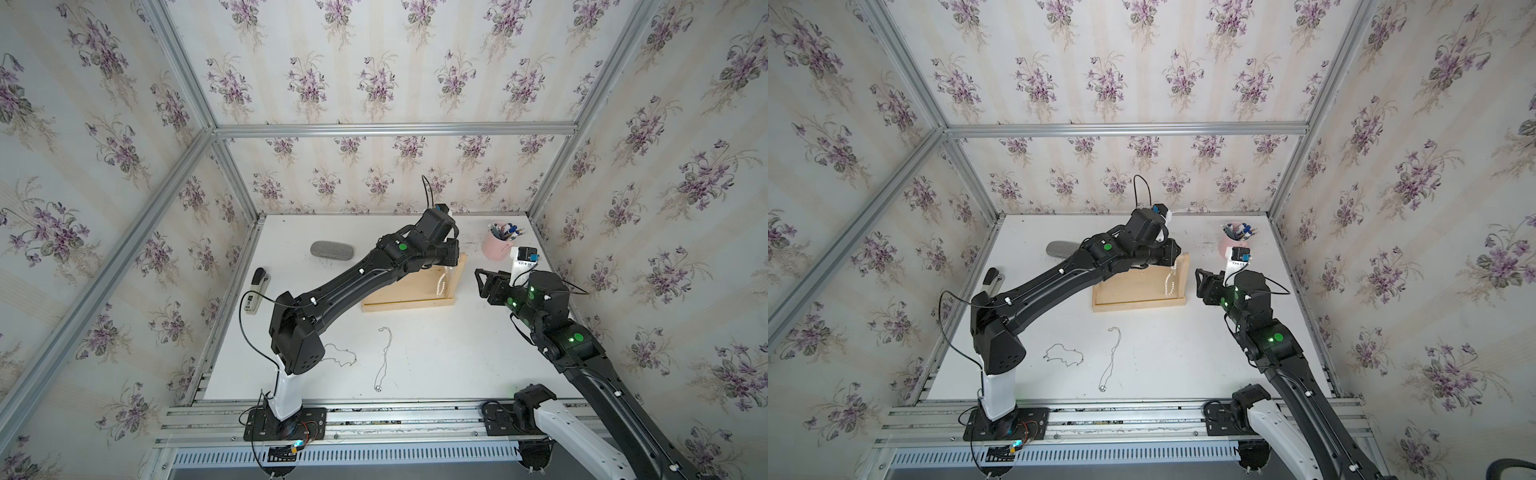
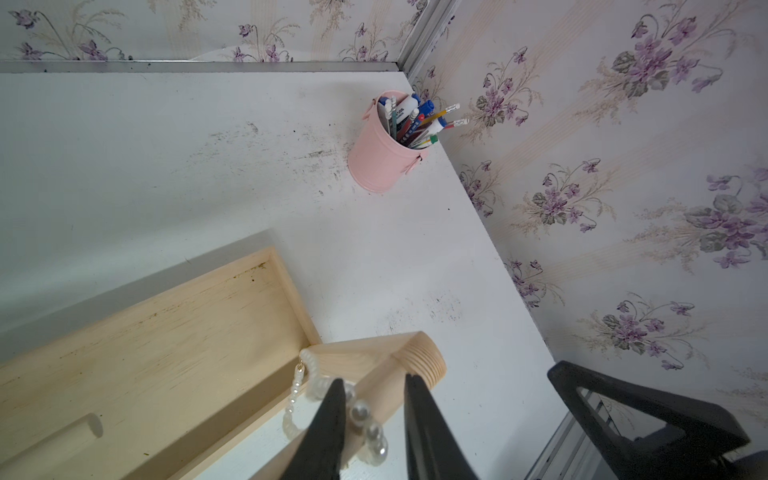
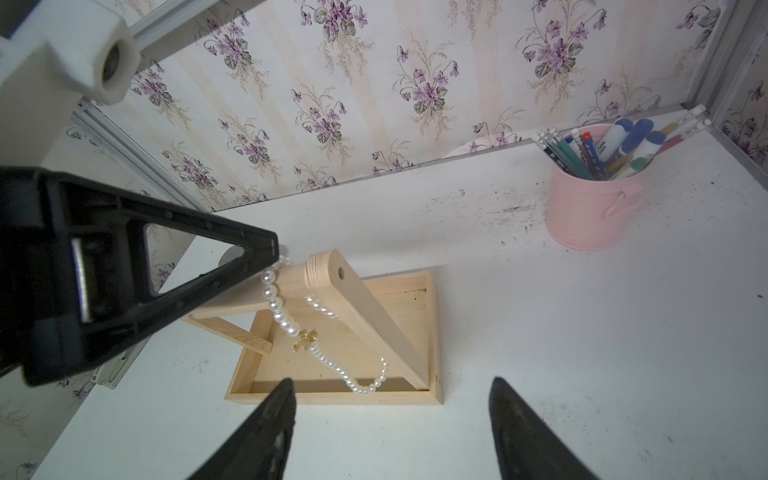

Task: Hang the necklace on the jewelry display stand
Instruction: Hang the necklace on the stand.

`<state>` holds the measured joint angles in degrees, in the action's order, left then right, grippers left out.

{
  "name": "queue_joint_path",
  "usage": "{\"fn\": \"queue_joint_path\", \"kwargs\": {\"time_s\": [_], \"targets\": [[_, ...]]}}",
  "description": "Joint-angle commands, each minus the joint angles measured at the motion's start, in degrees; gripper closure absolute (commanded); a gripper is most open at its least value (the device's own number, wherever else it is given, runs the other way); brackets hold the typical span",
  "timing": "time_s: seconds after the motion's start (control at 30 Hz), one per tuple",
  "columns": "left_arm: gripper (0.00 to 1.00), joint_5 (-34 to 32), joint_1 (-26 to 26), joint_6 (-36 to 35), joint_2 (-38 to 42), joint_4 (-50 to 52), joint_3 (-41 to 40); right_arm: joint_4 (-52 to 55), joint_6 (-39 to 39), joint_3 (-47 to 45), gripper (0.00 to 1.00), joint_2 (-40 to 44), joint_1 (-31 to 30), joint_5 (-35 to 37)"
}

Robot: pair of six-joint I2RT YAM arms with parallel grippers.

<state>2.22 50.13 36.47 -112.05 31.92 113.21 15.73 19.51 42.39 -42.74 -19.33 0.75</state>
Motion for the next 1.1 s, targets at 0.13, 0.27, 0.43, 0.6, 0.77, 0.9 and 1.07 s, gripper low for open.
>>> {"fn": "queue_joint_path", "kwargs": {"time_s": [0.13, 0.27, 0.43, 0.6, 0.77, 0.9, 1.07], "targets": [[0.65, -0.77, 0.59, -1.25, 0.41, 0.43, 1.40, 0.01, -0.44, -0.07, 0.28, 0.11, 0.02, -0.76], [0.65, -0.88, 0.84, -1.85, 1.17, 0.50, 1.45, -0.16, -0.39, -0.03, 0.27, -0.13, 0.00, -1.41], [0.65, -1.59, 0.83, -3.06, 2.26, 1.01, 1.43, -0.21, -0.70, 0.56, 0.28, -1.15, 0.00, -3.72], [0.65, -3.15, 0.86, -5.52, 3.97, 2.29, 1.40, -0.09, -1.64, 1.67, 0.28, -1.56, 0.01, -5.68], [0.64, -5.84, 0.82, -10.37, 7.63, 4.47, 0.70, 0.31, -2.02, 2.78, 0.28, -1.95, 0.00, -8.26], [0.59, -12.85, 0.83, -15.27, 14.94, 7.04, -4.55, 0.61, -2.37, 3.39, 0.34, -2.26, -0.13, -11.46], [0.55, -24.18, 0.42, -17.81, 28.72, 11.43, -17.88, 1.98, -3.79, 5.94, 0.41, -3.90, -7.81, -7.49]]}}
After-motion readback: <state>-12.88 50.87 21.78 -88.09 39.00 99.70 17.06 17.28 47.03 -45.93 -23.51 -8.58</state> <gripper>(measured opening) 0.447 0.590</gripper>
